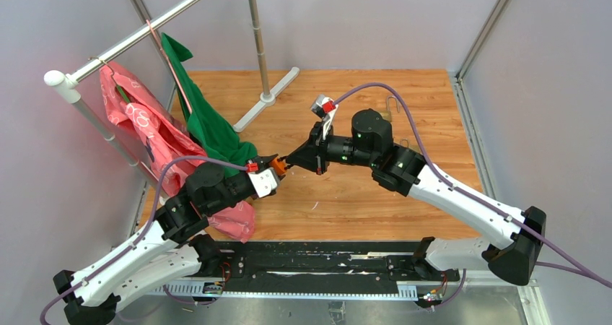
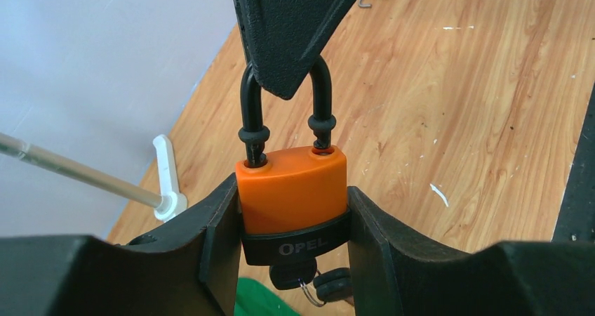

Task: Lock with the key
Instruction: Lock the lock.

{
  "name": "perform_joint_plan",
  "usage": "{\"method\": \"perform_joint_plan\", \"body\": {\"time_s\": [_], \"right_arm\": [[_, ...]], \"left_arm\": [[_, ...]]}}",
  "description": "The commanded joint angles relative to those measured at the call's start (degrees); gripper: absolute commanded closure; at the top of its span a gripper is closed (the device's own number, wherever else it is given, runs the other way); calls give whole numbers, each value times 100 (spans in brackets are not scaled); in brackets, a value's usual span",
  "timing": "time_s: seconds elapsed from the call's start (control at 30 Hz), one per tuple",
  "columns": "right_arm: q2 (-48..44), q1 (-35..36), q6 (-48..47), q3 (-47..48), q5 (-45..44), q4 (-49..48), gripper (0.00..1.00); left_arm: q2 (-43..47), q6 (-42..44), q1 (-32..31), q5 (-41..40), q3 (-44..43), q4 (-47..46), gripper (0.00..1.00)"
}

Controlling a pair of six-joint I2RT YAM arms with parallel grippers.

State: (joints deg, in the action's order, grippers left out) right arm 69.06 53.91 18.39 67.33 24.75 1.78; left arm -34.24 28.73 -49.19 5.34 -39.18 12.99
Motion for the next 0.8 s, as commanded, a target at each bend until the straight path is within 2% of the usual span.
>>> {"method": "perform_joint_plan", "body": {"time_s": [0.0, 0.2, 0.37, 0.63, 0.77], "right_arm": [[200, 76, 22, -160, 317, 80, 100], [118, 76, -105, -145, 239, 297, 100], [2, 76, -378, -65, 93, 522, 89], [-104, 76, -565, 246, -151, 604, 83], [-112, 76, -576, 341, -170, 602, 75]], "left_arm": [[128, -323, 52, -67, -283, -1263, 100], [141, -81, 50, -275, -249, -1118, 100], [157, -123, 50, -227, -184, -948, 100], [184, -214, 50, -325, -82, -658, 100], [312, -324, 66, -406, 78, -591, 100]]}}
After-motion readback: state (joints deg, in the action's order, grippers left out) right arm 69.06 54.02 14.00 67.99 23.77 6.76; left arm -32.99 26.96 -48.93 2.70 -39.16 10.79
